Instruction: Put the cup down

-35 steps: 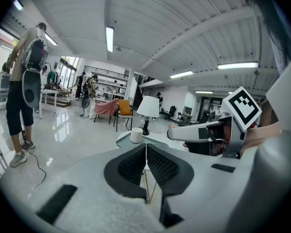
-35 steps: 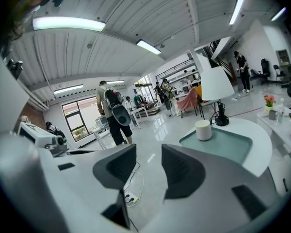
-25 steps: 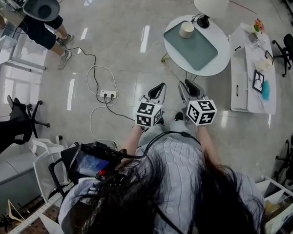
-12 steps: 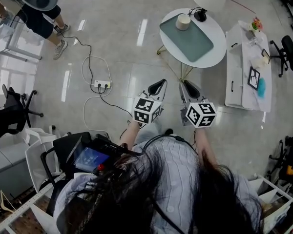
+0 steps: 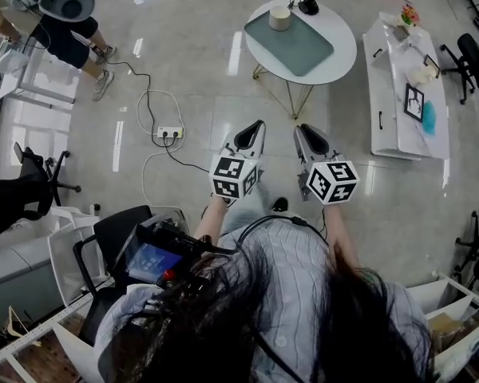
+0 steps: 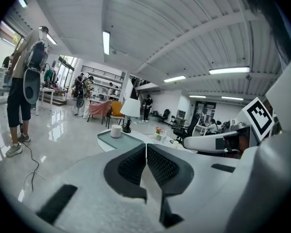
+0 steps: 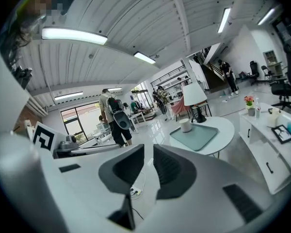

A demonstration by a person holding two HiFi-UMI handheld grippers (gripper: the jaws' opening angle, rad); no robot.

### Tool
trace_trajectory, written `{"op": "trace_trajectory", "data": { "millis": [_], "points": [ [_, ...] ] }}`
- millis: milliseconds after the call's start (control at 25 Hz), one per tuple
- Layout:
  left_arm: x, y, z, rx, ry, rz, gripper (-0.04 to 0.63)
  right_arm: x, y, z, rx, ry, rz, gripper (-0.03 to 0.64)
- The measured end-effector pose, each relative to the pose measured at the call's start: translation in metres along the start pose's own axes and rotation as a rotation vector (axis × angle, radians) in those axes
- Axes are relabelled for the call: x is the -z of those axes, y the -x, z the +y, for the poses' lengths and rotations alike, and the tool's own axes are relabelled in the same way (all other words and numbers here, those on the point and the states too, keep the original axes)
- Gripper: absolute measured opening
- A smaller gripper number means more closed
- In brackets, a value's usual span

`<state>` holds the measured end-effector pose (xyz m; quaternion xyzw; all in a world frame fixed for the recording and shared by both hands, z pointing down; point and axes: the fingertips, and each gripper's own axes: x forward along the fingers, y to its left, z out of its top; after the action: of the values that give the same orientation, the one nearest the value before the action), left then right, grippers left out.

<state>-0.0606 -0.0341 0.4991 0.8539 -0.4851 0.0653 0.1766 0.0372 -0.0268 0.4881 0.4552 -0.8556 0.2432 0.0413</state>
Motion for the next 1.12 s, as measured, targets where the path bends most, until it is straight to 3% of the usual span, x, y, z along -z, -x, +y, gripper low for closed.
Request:
{"op": "trace_trajectory", "data": {
  "millis": [400,1120],
  "points": [
    [0.027,0.033,-0.069,0.005,-0.036,0.013,0.017,0.018,0.069,0.008,-0.050,0.011,-0.029,0.068],
    [0.039,0.061,-0.110,-0.006,-0.056,-0.016,0.017,0.041,0.121,0.025,-0.094,0.043,-0.031,0.057]
  ]
}}
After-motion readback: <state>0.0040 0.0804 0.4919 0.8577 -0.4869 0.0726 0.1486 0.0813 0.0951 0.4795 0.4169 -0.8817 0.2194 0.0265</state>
